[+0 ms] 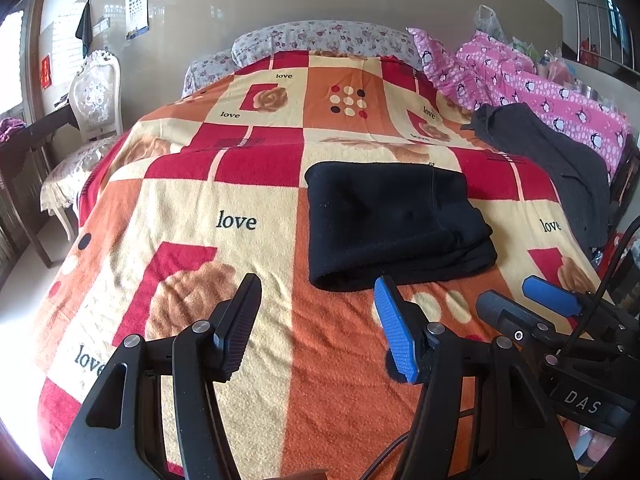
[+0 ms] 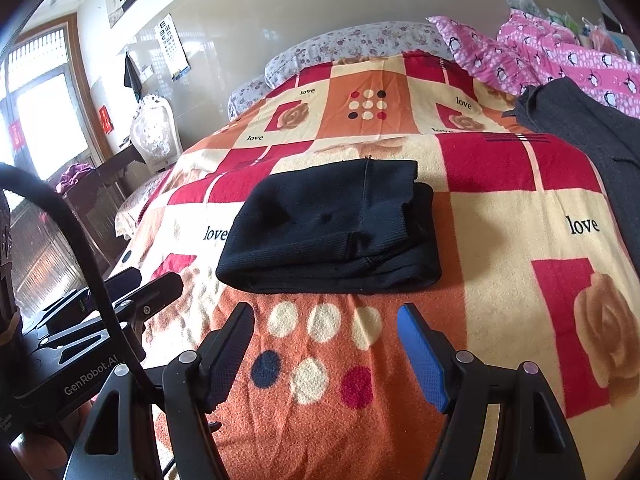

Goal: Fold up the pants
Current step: 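Release the folded pants and withdraw both grippers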

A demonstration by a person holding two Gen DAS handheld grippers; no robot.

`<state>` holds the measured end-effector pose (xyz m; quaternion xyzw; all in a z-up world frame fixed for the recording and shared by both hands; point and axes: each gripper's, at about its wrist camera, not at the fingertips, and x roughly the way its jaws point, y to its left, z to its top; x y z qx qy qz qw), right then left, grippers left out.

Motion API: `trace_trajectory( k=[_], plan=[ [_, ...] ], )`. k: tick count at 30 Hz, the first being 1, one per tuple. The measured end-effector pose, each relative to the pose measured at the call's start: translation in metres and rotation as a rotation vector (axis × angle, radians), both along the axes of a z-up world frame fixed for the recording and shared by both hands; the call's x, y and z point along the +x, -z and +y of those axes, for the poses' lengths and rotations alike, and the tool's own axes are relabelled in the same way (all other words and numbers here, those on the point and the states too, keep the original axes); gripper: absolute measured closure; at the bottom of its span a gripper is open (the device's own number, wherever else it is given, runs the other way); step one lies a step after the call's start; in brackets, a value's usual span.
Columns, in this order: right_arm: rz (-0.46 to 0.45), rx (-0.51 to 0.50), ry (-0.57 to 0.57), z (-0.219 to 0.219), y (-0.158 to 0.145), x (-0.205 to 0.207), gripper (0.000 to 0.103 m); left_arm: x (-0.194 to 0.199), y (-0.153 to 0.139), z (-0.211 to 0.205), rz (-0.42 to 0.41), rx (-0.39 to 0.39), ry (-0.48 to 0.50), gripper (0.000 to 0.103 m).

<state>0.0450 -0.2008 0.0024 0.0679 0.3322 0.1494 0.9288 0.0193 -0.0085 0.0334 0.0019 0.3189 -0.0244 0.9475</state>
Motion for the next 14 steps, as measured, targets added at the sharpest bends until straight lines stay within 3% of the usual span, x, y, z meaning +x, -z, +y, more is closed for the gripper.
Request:
trace_trajectory(
  k=[11,14],
  plan=[
    [0.015,0.013,-0.003,-0.0001,0.0029,0.0009,0.031,-0.0045,-0.0014,0.0003,-0.044,0.009,-0.008,0.044],
    [0.027,0.020,-0.001,-0.0034,0.0044,-0.0004,0.031,-0.0014,0.0017,0.0003,-0.007,-0.011,0.015,0.044]
  ],
)
